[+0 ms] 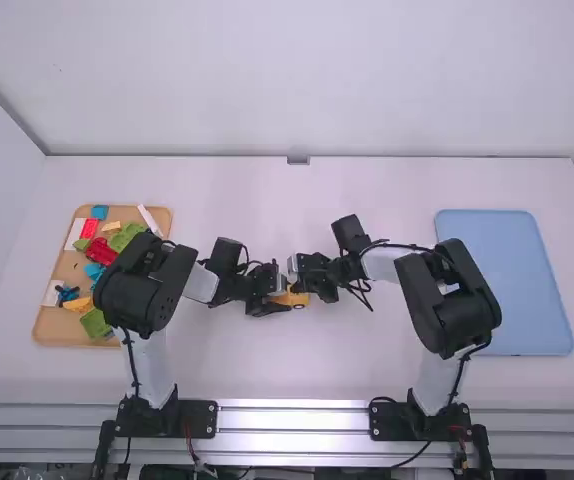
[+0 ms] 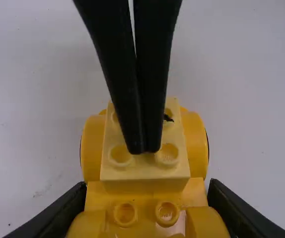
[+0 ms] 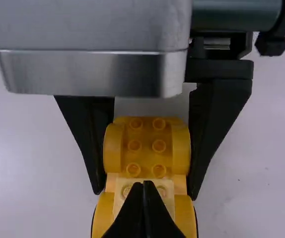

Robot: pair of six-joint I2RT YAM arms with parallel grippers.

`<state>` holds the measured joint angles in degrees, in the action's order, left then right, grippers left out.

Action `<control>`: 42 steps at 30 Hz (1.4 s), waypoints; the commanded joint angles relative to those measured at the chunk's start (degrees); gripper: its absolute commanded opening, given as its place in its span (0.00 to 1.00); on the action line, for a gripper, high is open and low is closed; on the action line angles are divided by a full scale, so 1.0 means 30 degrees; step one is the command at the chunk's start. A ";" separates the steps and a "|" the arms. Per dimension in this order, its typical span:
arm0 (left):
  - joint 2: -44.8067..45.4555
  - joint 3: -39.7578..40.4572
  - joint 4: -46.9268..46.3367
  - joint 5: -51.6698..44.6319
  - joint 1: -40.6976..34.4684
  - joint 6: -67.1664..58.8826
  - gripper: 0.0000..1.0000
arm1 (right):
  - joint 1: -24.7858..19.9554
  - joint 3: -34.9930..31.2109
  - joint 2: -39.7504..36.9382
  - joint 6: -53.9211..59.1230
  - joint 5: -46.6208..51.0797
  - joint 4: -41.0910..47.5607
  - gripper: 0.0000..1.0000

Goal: Assemble lego blocks to make yellow taxi

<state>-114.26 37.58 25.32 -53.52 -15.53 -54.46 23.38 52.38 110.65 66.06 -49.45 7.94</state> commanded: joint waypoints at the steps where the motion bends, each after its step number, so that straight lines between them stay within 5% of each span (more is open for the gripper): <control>1: -0.0226 -0.0153 -0.0189 0.0663 -0.0073 0.0772 0.45 | 0.0313 -0.0379 0.0619 0.0029 0.2696 0.0262 0.00; 9: -0.0226 0.0270 0.0153 0.0663 0.0138 0.0831 0.46 | -0.1552 0.2463 -0.1705 0.0131 -0.2040 0.3286 0.00; 17: -0.0226 0.1982 -0.1304 0.1158 -0.0080 0.0306 0.50 | -0.2091 0.3162 -0.3388 -0.3840 0.2018 0.0386 0.00; 28: -0.0226 0.1960 -0.2084 0.1166 -0.0073 -0.0357 0.57 | -0.2062 0.3162 -0.3381 -0.3585 0.1931 0.0430 0.08; 35: -0.0226 0.1967 -0.2142 0.1151 -0.0066 -0.0153 0.68 | -0.1712 0.3162 -0.3381 -0.3730 0.1938 0.0488 0.47; 36: -0.0226 0.1967 -0.2135 0.1137 -0.0066 -0.0146 0.77 | -0.1581 0.3162 -0.3381 -0.4014 0.1938 0.0415 0.54; 38: -0.0226 0.2018 -0.2084 0.0991 -0.0073 -0.0138 0.96 | -0.1464 0.3162 -0.3381 -0.3993 0.1945 0.0415 0.56; 42: -0.0204 0.2463 -0.2091 0.0204 0.0153 0.0772 1.00 | -0.1435 0.3162 -0.3381 -0.3869 0.2004 0.0350 0.57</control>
<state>-114.28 44.21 19.09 -49.91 -15.62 -53.95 19.22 61.76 100.71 54.57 -43.09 9.10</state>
